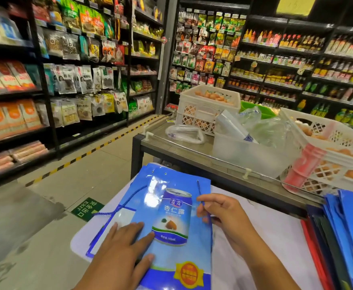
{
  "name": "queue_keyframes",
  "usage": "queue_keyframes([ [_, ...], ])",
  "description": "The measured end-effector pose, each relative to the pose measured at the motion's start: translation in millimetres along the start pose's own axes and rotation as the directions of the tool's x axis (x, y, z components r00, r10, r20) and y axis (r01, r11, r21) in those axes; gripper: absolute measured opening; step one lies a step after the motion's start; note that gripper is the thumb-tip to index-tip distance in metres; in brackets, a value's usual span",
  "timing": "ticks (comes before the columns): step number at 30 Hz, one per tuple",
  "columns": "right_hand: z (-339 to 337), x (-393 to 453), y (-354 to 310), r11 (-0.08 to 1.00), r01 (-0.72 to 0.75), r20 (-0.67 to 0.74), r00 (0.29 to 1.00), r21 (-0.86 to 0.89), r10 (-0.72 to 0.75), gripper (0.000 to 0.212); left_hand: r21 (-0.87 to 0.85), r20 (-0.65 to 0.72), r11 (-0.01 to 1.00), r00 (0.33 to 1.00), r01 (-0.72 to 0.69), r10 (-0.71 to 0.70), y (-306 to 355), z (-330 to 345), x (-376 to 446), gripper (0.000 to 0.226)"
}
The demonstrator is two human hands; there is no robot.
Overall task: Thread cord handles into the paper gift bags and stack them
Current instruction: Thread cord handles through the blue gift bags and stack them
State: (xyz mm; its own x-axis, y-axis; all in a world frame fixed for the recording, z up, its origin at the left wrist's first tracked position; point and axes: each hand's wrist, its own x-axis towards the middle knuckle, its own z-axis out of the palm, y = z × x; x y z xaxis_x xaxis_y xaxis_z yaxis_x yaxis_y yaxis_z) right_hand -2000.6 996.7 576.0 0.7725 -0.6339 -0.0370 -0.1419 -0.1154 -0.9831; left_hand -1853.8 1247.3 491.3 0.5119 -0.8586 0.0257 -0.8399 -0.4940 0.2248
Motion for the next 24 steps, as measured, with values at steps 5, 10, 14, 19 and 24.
queue_keyframes([
  [5,8,-37,-23,1.0,-0.01,0.245,0.969,-0.018,0.014,0.036,0.057,-0.004,0.993,0.995,-0.101,0.101,30,15,-3,0.053],
  [10,21,-57,-23,0.954,0.116,0.319,0.948,-0.276,-0.022,0.034,0.176,-0.116,0.969,0.973,-0.176,0.198,66,31,-1,0.051],
  [14,9,-45,8,0.86,0.146,0.093,0.989,-0.488,-0.115,0.009,-0.067,-0.067,0.949,0.95,-0.309,0.305,88,31,-3,0.034],
  [19,-10,-40,51,0.676,0.063,-0.065,0.985,-0.734,-0.162,0.018,-0.54,-0.189,0.786,0.953,-0.302,0.236,82,-17,-2,0.019],
  [24,7,-50,72,0.638,0.101,0.021,0.991,-0.763,-0.132,0.026,-0.551,-0.364,0.832,0.914,-0.056,-0.179,38,-30,59,0.02],
])
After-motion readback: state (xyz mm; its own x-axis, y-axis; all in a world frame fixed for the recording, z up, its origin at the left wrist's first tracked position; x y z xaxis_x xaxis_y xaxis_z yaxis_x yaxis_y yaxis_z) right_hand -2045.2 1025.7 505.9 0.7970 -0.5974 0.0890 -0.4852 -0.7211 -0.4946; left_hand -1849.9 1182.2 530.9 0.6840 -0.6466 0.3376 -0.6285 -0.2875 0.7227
